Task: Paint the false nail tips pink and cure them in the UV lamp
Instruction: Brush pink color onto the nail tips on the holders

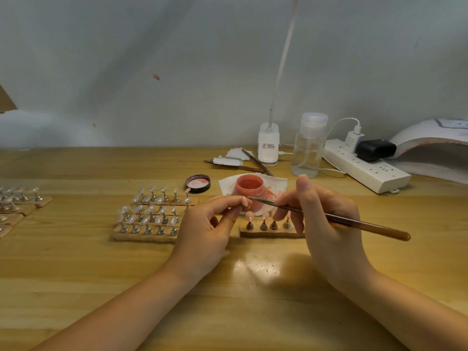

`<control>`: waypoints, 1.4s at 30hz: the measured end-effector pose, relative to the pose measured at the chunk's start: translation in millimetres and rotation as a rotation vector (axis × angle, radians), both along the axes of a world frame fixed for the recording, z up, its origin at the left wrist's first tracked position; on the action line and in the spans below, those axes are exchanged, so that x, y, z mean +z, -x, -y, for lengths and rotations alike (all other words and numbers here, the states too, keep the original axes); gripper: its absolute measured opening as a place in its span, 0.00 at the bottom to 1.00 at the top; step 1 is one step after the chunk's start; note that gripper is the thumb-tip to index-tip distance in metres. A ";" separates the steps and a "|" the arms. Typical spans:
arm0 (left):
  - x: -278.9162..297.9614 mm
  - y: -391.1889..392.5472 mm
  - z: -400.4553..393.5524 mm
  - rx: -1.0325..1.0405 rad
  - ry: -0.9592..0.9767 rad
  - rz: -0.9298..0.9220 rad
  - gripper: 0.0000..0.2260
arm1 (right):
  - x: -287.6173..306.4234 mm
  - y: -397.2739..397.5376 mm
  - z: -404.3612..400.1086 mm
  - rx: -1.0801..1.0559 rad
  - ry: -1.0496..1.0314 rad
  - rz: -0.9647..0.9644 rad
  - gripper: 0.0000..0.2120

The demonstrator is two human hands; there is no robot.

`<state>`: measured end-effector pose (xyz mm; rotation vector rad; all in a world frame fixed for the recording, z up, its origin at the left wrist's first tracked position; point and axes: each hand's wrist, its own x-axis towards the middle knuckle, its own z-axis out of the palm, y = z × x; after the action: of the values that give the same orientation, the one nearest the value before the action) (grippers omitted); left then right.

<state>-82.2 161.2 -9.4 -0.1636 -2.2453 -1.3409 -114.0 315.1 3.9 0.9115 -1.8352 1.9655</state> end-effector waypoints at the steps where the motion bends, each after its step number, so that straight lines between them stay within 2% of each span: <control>1: 0.3 -0.2 -0.5 -0.002 0.014 -0.002 0.18 | 0.4 0.3 0.6 -0.004 -0.019 -0.008 0.17; 15: -0.2 -0.6 0.3 -0.018 0.003 -0.021 0.16 | 9.9 -0.1 -10.1 -0.041 0.028 0.061 0.21; 18: -1.0 -1.1 0.4 -0.033 0.030 -0.054 0.16 | 6.7 5.4 -11.6 -0.033 -0.039 -0.043 0.18; 21: -1.1 -1.7 -0.1 -0.066 0.075 -0.108 0.17 | 3.6 11.0 -8.1 -0.091 -0.259 -0.220 0.11; 24: -1.8 -2.5 -2.0 -0.093 0.136 -0.176 0.17 | -1.8 14.4 -4.2 -0.132 -0.390 -0.285 0.16; 32: -4.5 -2.8 -0.7 -0.133 0.141 -0.168 0.18 | -9.5 15.5 -1.9 -0.104 -0.439 -0.325 0.12; 34: -3.8 -3.3 -1.2 -0.134 0.124 -0.165 0.15 | -9.5 14.9 -3.2 -0.112 -0.430 -0.338 0.11; 37: -1.3 -4.8 -2.4 -0.156 0.095 -0.149 0.11 | -8.7 13.7 -4.1 -0.121 -0.416 -0.359 0.11; 42: 3.6 -7.6 -3.7 -0.157 0.103 -0.123 0.11 | -5.4 12.5 -5.8 -0.129 -0.416 -0.388 0.13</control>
<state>-74.7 164.9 -5.7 -0.4551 -2.2360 -1.2568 -126.6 320.8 -1.5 1.1603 -2.0304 1.2392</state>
